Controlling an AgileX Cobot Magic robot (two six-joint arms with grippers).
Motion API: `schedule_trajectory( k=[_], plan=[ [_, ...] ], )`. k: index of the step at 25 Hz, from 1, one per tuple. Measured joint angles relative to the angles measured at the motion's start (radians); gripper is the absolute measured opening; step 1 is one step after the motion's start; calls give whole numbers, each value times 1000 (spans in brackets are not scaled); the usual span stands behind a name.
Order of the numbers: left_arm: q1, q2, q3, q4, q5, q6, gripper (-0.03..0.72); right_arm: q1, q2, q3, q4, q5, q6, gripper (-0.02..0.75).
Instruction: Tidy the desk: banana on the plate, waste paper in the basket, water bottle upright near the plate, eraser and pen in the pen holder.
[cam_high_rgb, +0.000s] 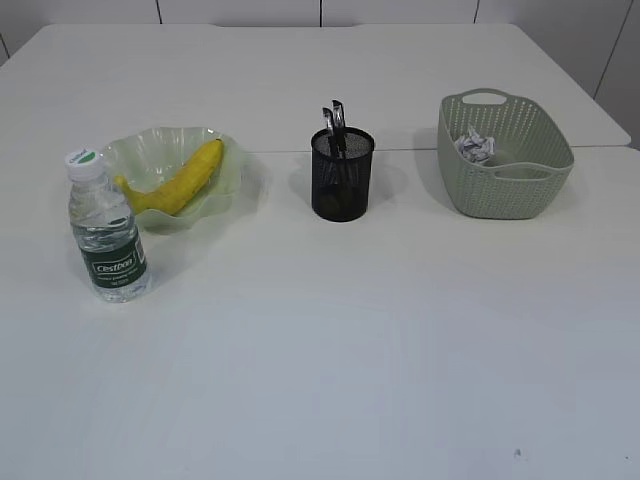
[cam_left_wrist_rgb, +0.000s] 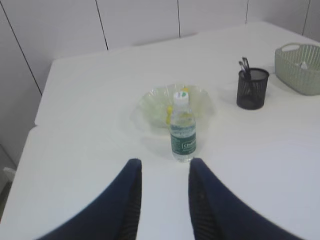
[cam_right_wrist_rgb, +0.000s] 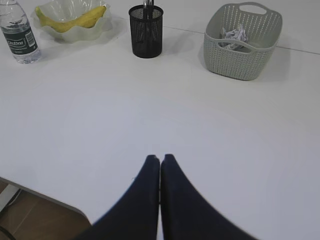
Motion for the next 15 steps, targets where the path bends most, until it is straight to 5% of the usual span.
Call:
schedule_trajectory(
  k=[7,15],
  plan=[
    [0,0,251,9,-103,0,216,0,0,0,0,0,0,-13],
    [0,0,347,9,-175,0,215,0,0,0,0,0,0,-13]
  ],
)
